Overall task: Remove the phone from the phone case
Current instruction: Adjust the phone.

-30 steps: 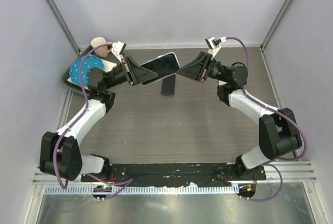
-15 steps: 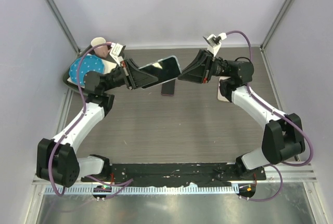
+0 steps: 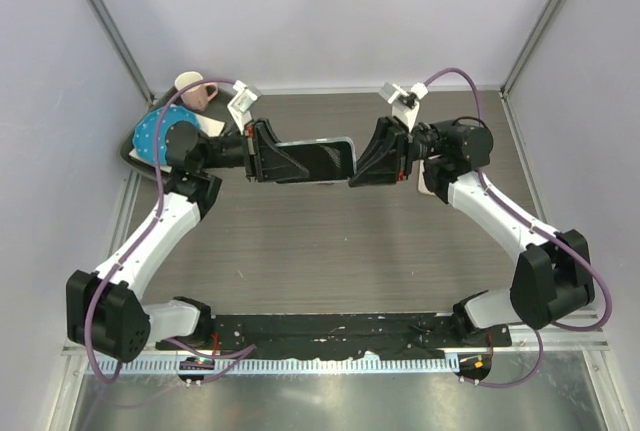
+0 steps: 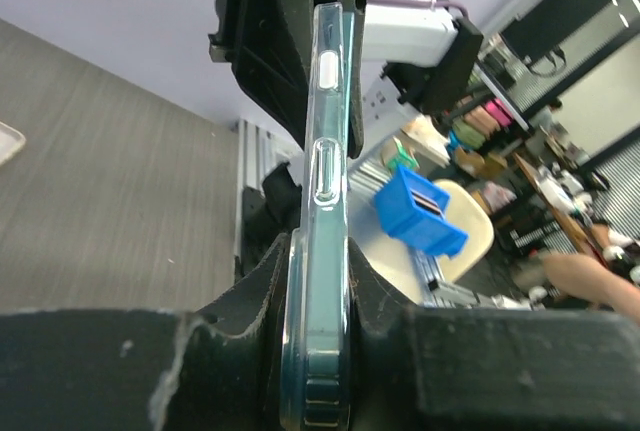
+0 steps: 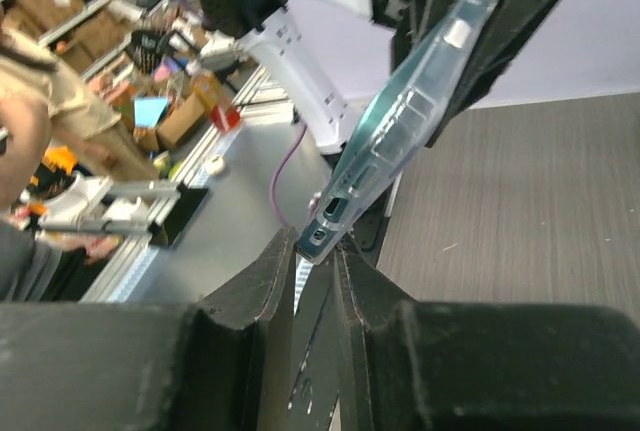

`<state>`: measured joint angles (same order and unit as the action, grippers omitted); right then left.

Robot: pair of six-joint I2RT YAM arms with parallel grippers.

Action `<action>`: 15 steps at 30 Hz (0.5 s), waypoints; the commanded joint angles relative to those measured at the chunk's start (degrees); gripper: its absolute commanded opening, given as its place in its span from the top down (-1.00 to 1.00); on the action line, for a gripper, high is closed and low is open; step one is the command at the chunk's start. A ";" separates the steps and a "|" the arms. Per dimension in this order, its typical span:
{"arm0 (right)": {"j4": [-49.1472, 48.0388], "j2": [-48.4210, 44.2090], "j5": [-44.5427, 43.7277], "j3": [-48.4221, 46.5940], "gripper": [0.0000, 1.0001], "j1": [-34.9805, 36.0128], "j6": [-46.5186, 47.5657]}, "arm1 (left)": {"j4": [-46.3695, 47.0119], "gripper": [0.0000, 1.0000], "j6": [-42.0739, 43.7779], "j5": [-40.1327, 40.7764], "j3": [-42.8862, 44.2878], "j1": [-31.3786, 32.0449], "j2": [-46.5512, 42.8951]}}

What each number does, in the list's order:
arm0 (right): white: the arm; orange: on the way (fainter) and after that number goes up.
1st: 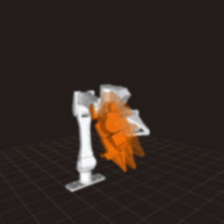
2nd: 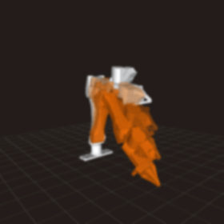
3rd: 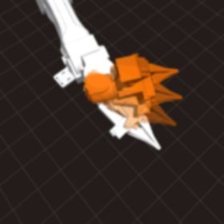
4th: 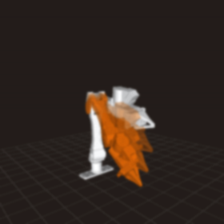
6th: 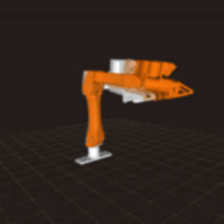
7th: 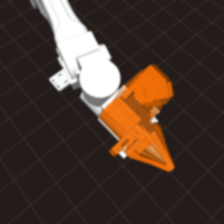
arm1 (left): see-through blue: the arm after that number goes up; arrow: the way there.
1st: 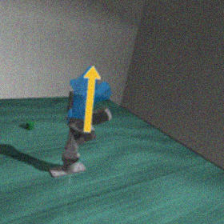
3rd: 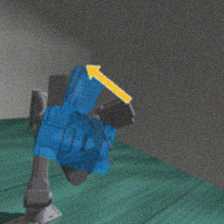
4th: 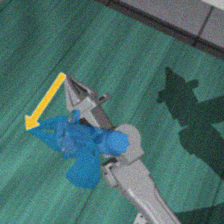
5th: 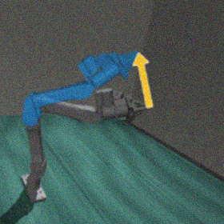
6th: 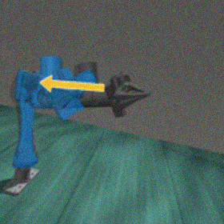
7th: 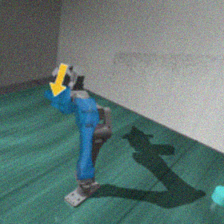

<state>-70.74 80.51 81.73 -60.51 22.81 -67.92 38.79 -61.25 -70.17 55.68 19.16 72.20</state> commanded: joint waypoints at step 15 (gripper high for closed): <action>-23.83 -6.59 -5.88 -2.95 0.98 11.73 -0.64 | -9.78 1.00 6.50 0.82 1.27 5.10 9.36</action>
<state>-72.53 77.56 90.26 -59.48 28.86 -67.66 34.15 -62.89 -81.76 59.18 22.35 75.31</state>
